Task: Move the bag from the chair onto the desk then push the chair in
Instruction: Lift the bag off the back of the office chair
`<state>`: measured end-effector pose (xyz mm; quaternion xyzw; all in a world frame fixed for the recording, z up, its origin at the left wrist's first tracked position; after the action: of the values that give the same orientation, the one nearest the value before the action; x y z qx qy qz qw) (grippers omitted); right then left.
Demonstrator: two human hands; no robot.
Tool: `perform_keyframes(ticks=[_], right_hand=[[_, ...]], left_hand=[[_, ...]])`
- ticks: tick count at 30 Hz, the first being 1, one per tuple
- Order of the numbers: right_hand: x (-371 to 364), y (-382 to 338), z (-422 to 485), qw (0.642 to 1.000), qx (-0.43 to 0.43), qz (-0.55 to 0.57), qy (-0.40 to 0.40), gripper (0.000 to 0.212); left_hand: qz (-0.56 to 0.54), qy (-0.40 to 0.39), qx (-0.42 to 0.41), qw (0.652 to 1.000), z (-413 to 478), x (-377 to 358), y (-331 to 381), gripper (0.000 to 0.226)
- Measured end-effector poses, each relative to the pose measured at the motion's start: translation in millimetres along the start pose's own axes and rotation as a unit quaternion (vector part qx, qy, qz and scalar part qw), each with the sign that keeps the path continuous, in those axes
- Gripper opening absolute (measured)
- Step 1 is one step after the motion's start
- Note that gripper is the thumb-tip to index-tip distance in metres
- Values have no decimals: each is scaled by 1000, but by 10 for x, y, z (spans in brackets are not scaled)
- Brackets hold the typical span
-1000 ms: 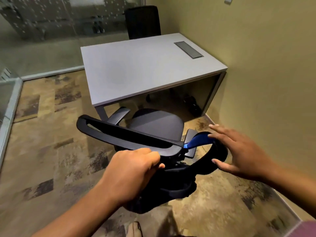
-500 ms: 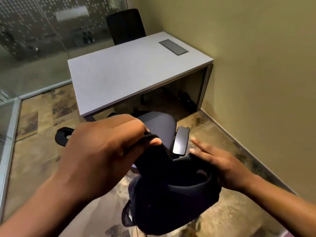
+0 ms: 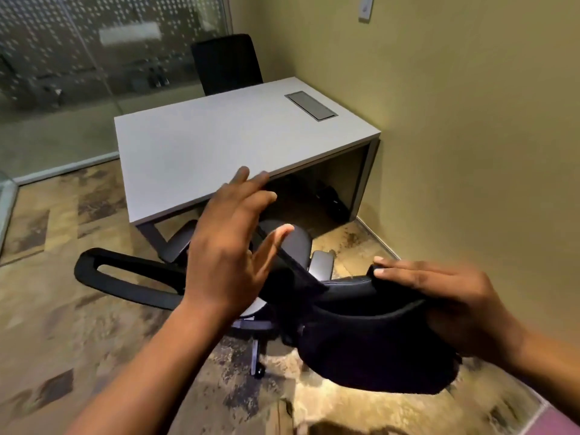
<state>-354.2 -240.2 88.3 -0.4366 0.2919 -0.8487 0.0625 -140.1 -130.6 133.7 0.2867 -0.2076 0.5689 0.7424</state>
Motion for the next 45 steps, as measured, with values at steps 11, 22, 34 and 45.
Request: perform_keyframes(ticks=[11, 22, 34, 45], right_hand=[[642, 325, 382, 992, -68, -64, 88, 26], [776, 986, 740, 988, -57, -127, 68, 32], [1075, 2272, 1159, 993, 51, -103, 0, 35], [1626, 3322, 2168, 985, 101, -143, -2, 39]], left_hand=[[-151, -169, -115, 967, -33, -1276, 10, 75], [-114, -91, -93, 985, 665, -1895, -279, 49], [-98, -47, 38, 993, 1497, -2787, -407, 50], [-75, -66, 67, 993, 2496, -3548, -852, 72]])
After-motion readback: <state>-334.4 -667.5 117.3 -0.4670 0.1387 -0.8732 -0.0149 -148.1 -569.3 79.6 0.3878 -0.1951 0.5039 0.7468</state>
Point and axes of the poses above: each hand's wrist, its own z-axis towards the middle knuckle, its own x-axis out of the back of the hand, y = z × x, the point moved 9 cm from there along z, towards the middle knuckle, and after that the axes turned 12 degrees about -x, right-handed, at the moved point
